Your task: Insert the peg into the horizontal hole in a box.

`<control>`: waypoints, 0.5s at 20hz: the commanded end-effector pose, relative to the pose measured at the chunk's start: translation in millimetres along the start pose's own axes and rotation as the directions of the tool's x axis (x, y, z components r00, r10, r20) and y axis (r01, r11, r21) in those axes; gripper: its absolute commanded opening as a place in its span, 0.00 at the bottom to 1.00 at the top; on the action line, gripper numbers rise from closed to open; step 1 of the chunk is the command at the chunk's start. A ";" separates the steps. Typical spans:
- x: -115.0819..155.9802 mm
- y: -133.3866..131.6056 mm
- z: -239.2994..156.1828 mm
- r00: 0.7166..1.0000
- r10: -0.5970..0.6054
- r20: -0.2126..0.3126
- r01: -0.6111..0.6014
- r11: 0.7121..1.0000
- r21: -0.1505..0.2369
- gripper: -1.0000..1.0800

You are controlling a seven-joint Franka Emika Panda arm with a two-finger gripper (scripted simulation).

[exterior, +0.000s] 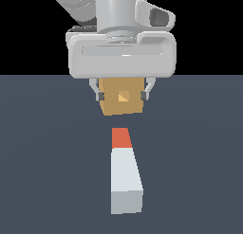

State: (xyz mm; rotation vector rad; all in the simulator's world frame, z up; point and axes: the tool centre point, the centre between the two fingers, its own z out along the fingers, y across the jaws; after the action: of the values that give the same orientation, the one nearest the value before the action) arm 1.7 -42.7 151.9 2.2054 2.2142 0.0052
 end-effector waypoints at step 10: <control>-67.0 -1.1 65.4 0.999 -0.048 -0.008 0.049 0.999 0.011 0.96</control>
State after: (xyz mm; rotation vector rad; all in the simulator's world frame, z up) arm 1.1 -103.2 94.2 2.1680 2.2682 -0.0003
